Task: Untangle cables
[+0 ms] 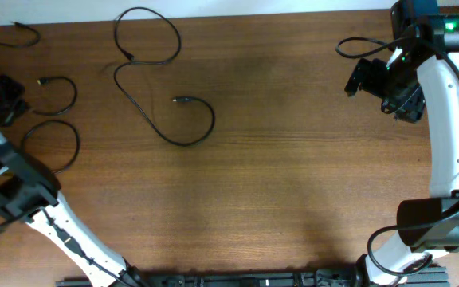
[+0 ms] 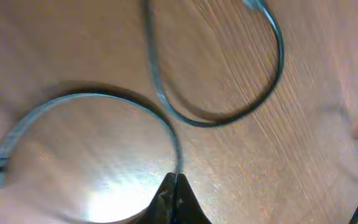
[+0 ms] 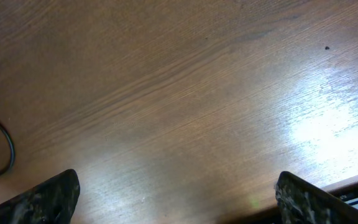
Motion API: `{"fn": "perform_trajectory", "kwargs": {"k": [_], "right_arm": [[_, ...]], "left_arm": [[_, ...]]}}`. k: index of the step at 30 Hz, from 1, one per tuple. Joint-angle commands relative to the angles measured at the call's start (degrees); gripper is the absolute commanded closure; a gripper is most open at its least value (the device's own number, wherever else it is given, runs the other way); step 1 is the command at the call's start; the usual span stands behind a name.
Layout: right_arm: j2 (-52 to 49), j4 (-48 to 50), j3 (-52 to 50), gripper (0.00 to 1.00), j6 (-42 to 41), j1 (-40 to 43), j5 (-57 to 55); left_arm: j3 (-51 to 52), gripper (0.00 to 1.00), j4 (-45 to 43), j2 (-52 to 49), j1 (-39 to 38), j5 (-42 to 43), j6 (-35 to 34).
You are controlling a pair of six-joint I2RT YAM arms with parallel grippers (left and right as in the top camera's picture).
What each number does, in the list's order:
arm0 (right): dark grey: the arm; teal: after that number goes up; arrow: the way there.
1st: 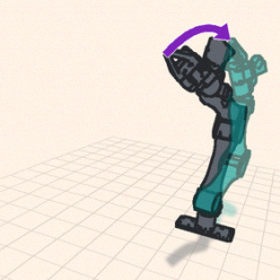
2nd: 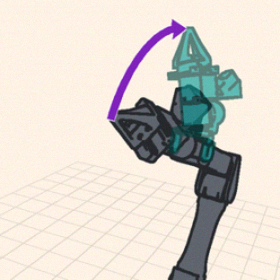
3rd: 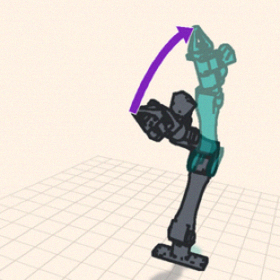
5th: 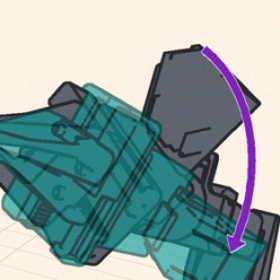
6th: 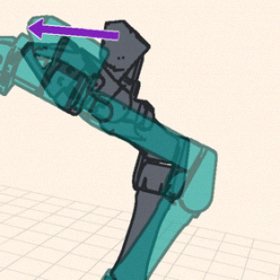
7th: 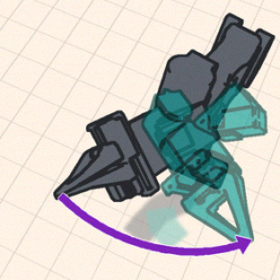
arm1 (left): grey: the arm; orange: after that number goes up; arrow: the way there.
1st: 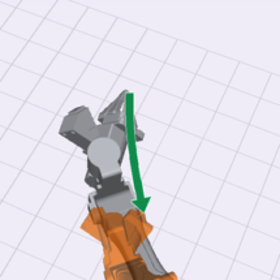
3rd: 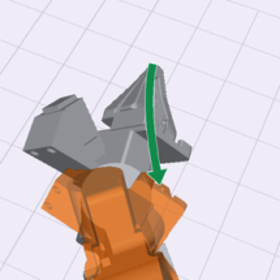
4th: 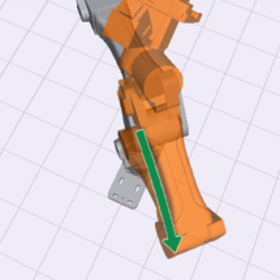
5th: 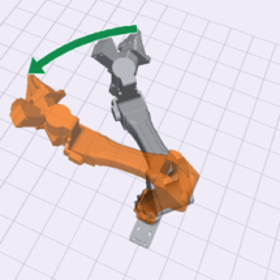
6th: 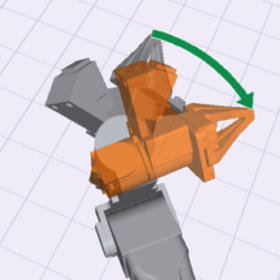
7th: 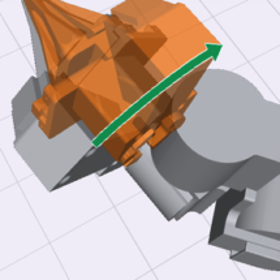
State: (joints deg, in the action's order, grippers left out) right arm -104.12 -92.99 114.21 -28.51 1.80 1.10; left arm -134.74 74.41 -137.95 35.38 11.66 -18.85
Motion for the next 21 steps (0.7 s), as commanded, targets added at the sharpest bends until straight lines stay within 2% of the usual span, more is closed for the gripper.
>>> {"fn": "perform_trajectory", "kwargs": {"k": [1, 4, 10, 13, 19, 21], "right_arm": [[0.7, 0.0, 0.3, 0.02, 0.0, 0.1, -0.3], [0.7, 0.0, 0.3, 0.02, 0.0, 0.1, -0.3], [0.7, 0.0, 0.3, 0.02, -0.1, 0.1, -0.3], [0.7, 0.0, 0.3, 0.02, 0.0, 0.1, -0.3], [0.7, 0.0, 0.3, 0.01, 0.0, 0.1, -0.3], [0.7, 0.0, 0.3, 0.02, 0.0, 0.1, -0.3]], "left_arm": [[-0.2, 1.00, 0.5, -3.7, -4.2, -0.2, -0.2], [-0.2, 1.00, 1.6, -5.9, -6.5, -4.9, -0.2], [-0.1, 1.00, 0.9, -7.5, -7.1, -9.2, -0.1], [-0.1, 1.00, 1.2, -10.4, -7.1, -9.2, -0.1], [-0.1, 1.00, -3.7, -11.9, -7.1, -9.2, -0.1], [-0.1, 1.00, -2.2, -12.4, -7.0, -11.9, -0.1]]}}
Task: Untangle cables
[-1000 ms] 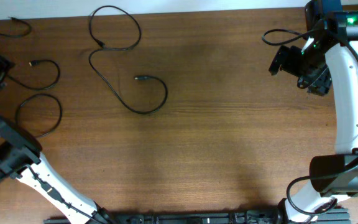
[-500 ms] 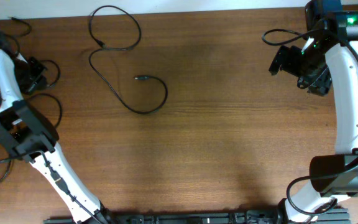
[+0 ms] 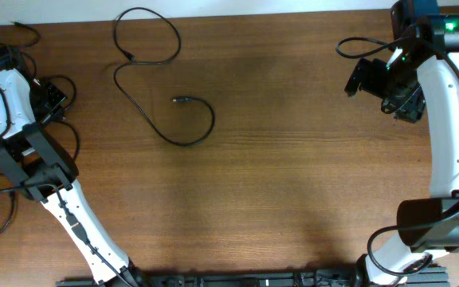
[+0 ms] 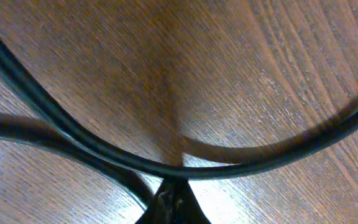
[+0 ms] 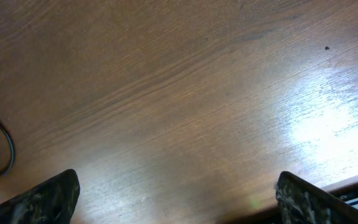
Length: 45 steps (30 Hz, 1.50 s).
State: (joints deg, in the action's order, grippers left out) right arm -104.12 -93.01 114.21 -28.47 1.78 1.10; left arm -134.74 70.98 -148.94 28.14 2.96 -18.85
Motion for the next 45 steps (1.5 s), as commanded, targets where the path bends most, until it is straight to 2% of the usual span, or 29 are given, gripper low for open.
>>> {"fn": "perform_trajectory", "kwargs": {"k": [1, 3, 5, 11, 18, 21, 24, 26, 27, 28, 30, 31, 32, 35, 36, 37, 38, 39, 41, 45], "right_arm": [[0.7, 0.1, 0.3, 0.02, -0.1, 0.1, -0.3], [0.7, 0.1, 0.3, 0.02, -0.1, 0.1, -0.3], [0.7, 0.0, 0.3, 0.02, -0.1, 0.1, -0.3], [0.7, 0.1, 0.3, 0.02, -0.1, 0.1, -0.3], [0.7, 0.1, 0.3, 0.02, -0.1, 0.1, -0.3], [0.7, 0.1, 0.3, 0.02, -0.1, 0.1, -0.3], [0.7, 0.1, 0.3, 0.02, -0.1, 0.1, -0.3], [0.7, 0.0, 0.3, 0.01, -0.1, 0.1, -0.3], [0.7, 0.0, 0.3, 0.02, -0.1, 0.1, -0.3], [0.7, 0.1, 0.3, 0.02, -0.1, 0.1, -0.3], [0.7, 0.1, 0.3, 0.02, -0.1, 0.1, -0.3], [0.7, 0.1, 0.3, 0.02, -0.1, 0.1, -0.3], [0.7, 0.0, 0.3, 0.02, -0.1, 0.1, -0.3], [0.7, 0.1, 0.3, 0.02, -0.1, 0.1, -0.3], [0.7, 0.1, 0.3, 0.02, -0.1, 0.1, -0.3], [0.7, 0.1, 0.3, 0.01, -0.1, 0.1, -0.3], [0.7, 0.5, 0.3, 0.02, -0.1, 0.1, -0.2], [0.7, 1.0, 0.3, 0.02, -0.1, 0.1, -0.3], [0.7, 1.2, 0.3, 0.02, -0.5, 0.1, 2.6], [1.4, -3.2, 0.3, 0.02, 3.3, 0.1, 6.4]], "left_arm": [[-0.1, 1.00, 2.3, -1.5, 0.2, -5.0, -0.2], [-0.1, 1.00, 5.4, -1.5, 0.2, -9.3, -1.9], [-0.1, 1.00, 10.7, -1.5, 0.2, -13.3, -8.1], [-0.1, 1.00, 18.5, -1.5, 0.3, -13.3, -9.0], [-0.1, 1.00, 23.1, 1.8, 0.2, -13.0, -15.0], [-0.1, 1.00, 22.5, 8.1, 0.2, -9.9, -15.0], [-0.1, 1.00, 20.3, 15.8, 0.2, -2.1, -14.2], [-0.1, 1.00, 17.2, 19.8, 0.1, 5.3, -7.8], [-0.1, 1.00, 14.7, 23.3, -0.9, 14.7, 0.3], [-0.1, 1.00, 14.1, 25.4, -1.8, 19.6, 4.7], [-0.1, 1.00, 13.9, 28.3, -4.3, 26.0, 12.4], [-0.1, 1.00, 14.0, 29.9, -7.1, 29.5, 18.7], [-0.1, 1.00, 14.1, 30.8, -9.9, 30.9, 22.1], [-0.1, 1.00, 14.2, 31.2, -19.7, 29.8, 24.5], [-0.1, 0.90, 13.9, 31.2, -23.0, 27.3, 25.4], [-0.1, 0.29, 13.3, 31.2, -26.2, 22.8, 25.4], [-0.1, 0.06, 13.3, 31.2, -28.1, 19.5, 25.4], [-0.1, 0.01, 13.2, 31.2, -30.4, 16.3, 25.4], [-0.1, 0.01, 12.8, 31.2, -34.8, 11.6, 25.4], [-0.1, 0.01, 12.1, 31.2, -38.6, 10.9, 25.4]]}}
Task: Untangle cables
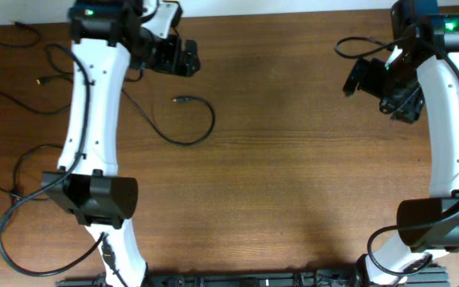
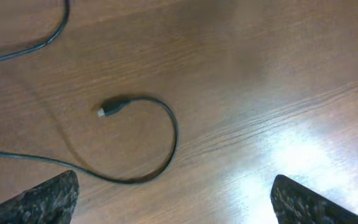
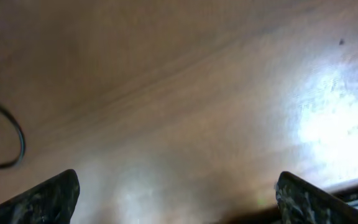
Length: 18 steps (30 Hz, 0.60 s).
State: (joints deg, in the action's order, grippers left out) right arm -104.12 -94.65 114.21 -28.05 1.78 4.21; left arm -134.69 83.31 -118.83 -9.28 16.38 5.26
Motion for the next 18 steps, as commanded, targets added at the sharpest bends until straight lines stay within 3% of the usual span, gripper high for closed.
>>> {"fn": "perform_trajectory", "kwargs": {"k": [1, 4, 8, 13, 18], "right_arm": [[2.3, -2.7, 0.3, 0.01, 4.0, 0.1, 4.1], [10.7, -2.7, 0.3, 0.02, 7.1, 0.1, 5.9], [29.7, -2.7, -1.1, 0.02, 11.3, -4.6, 5.7], [51.5, -2.6, -13.0, 0.01, 11.3, -8.9, 5.1], [62.6, -2.6, -21.0, 0.01, 11.3, -8.9, 3.8]], "left_arm": [[-0.1, 0.01, -0.2, 1.0, -1.5, -2.5, 1.3], [-0.1, 0.01, -0.1, 1.0, -1.7, -2.5, 1.3], [-0.1, 0.01, -0.1, 1.0, -1.7, -2.5, 1.3], [-0.1, 0.01, -0.1, 1.0, -2.0, -2.5, 1.3], [-0.1, 0.01, -0.1, 1.0, -2.0, -2.5, 1.3]]}}
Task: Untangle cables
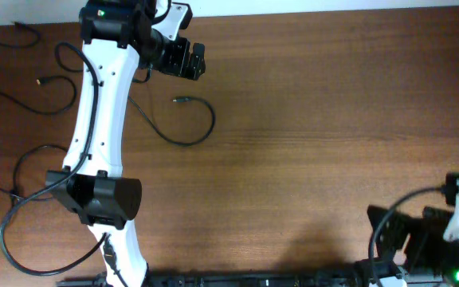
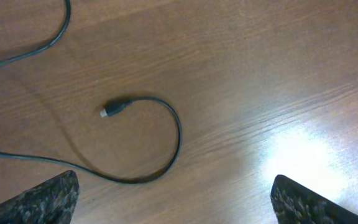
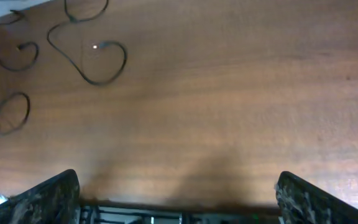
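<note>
A thin black cable (image 1: 207,127) lies on the upper left of the wooden table, curling into a loop that ends in a small plug (image 1: 182,100). The left wrist view shows that loop (image 2: 178,140) and plug (image 2: 112,109) below my left gripper (image 2: 173,190), which is open and holds nothing. From overhead, the left gripper (image 1: 183,60) hovers just above the plug, near the far edge. A second black cable (image 1: 54,108) with its own plug (image 1: 40,80) sprawls at the far left. My right gripper (image 3: 176,186) is open and empty, far back from the table, with the cables (image 3: 104,74) small at top left.
The right arm (image 1: 453,239) is folded down at the bottom right corner. The left arm (image 1: 94,119) stretches up the left side, across part of the looped cable. More dark cable loops (image 1: 22,163) lie at the lower left edge.
The right arm has left the upper right of the table and now sits folded at the bottom right, its camera seeing the whole table. The left gripper shifted only slightly.
My left gripper was shut at the far left edge with a cable at its tips, and was still shut among those cables a moment later. Then it was open over the looped cable near the far edge. The right gripper hung open at upper right, then withdrew.
</note>
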Motion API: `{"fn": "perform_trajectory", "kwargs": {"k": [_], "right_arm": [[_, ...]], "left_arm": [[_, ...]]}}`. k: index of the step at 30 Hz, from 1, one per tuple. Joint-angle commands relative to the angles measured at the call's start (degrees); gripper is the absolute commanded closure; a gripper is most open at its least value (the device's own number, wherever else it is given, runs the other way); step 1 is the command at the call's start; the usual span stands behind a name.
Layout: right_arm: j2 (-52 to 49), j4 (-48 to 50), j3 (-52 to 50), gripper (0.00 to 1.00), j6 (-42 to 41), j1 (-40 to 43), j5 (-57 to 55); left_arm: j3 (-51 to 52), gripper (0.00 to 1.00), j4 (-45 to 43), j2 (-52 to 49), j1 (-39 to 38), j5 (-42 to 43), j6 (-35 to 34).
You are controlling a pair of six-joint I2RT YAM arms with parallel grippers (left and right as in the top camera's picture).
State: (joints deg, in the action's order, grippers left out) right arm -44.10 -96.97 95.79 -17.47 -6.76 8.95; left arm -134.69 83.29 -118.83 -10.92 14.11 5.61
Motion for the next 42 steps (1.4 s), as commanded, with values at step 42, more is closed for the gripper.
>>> {"fn": "perform_trajectory", "kwargs": {"k": [42], "right_arm": [[43.9, 81.3, -85.7, 0.02, 17.1, 6.5, -4.5]], "left_arm": [[-0.1, 0.01, -0.1, 1.0, -0.3, -0.2, 1.0]]}}
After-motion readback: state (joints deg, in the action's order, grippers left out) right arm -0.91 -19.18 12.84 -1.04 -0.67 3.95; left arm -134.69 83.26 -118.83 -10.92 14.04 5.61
